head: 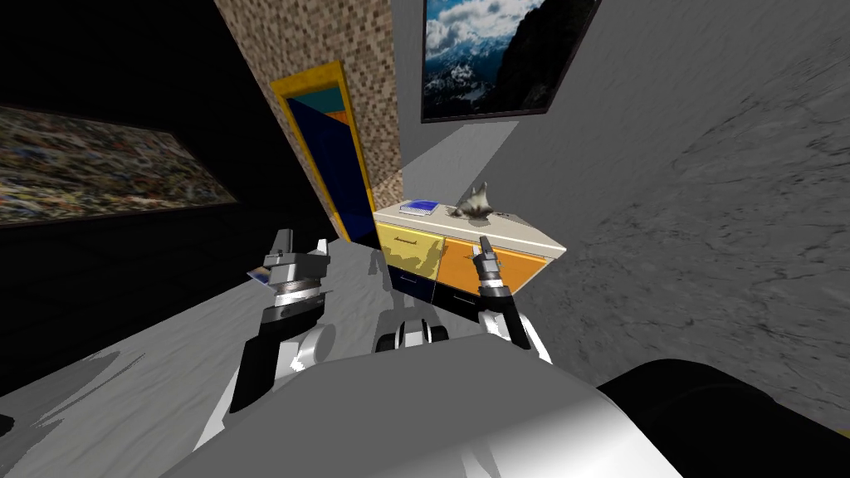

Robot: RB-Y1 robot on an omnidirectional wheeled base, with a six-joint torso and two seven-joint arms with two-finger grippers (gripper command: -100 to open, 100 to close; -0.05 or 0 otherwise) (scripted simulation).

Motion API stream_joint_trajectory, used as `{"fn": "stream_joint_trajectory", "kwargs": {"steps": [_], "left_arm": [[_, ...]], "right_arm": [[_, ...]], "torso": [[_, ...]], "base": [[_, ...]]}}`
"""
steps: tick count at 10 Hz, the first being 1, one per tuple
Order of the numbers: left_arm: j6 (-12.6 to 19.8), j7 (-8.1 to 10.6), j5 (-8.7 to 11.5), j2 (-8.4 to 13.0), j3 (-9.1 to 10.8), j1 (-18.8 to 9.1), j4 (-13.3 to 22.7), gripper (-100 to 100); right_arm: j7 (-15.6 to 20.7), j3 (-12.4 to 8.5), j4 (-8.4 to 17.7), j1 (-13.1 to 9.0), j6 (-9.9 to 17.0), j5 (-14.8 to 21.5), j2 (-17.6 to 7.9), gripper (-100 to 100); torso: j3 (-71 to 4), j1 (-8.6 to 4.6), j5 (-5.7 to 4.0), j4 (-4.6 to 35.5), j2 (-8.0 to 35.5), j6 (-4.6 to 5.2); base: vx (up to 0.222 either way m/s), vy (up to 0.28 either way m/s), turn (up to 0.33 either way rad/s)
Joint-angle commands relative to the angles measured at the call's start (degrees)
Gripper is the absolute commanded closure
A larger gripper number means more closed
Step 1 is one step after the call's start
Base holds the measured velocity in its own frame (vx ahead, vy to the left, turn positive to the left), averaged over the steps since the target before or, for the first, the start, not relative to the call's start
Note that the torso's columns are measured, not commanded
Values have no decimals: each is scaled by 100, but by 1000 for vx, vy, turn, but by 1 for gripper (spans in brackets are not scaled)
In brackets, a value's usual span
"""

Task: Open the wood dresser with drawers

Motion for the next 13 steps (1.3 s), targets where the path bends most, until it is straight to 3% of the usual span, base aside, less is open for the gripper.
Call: {"fn": "stream_joint_trajectory", "kwargs": {"steps": [1,4,5,6,7,8,9,10,11,12,13], "left_arm": [[0,0,0,0,0,0,0,0],[0,0,0,1,1,0,0,0],[0,0,0,0,0,0,0,0],[0,0,0,0,1,0,0,0],[0,0,0,0,0,0,0,0],[0,0,0,0,0,0,0,0],[0,0,0,0,0,0,0,0],[0,0,0,0,1,0,0,0],[0,0,0,0,0,0,0,0],[0,0,0,0,0,0,0,0],[0,0,0,0,0,0,0,0]], "right_arm": [[179,-67,94,-43,310,370,-106,-100],[446,-150,272,-53,669,870,-196,-100],[446,-150,272,-53,669,926,-196,-100],[596,-196,369,-57,870,1150,-230,-100],[596,-196,369,-57,870,1238,-230,-100],[754,-244,471,-62,1082,1445,-260,-100],[754,-244,471,-62,1082,1570,-260,-100],[920,-295,577,-66,1305,1777,-287,-100],[920,-295,577,-66,1305,1919,-287,-100],[1093,-348,686,-71,1536,2117,-311,-100],[1093,-348,686,-71,1536,2281,-311,-100]], "torso": [[4,-5,-1,4,8,-1],[7,-15,-4,6,14,1],[3,-6,-3,4,7,0],[4,-5,-1,4,10,0],[4,0,0,4,8,-1],[4,-5,-1,4,10,0],[4,-8,-3,4,8,-1],[4,-11,-3,4,10,1],[4,-4,-2,4,7,0],[4,-8,-2,4,9,0],[3,-4,-2,4,7,-1]], "base": [[36,49,23],[41,37,44],[36,40,24],[41,58,45],[39,49,30],[44,47,72],[41,42,29],[51,57,57],[46,50,33],[51,62,81],[45,52,29]]}}
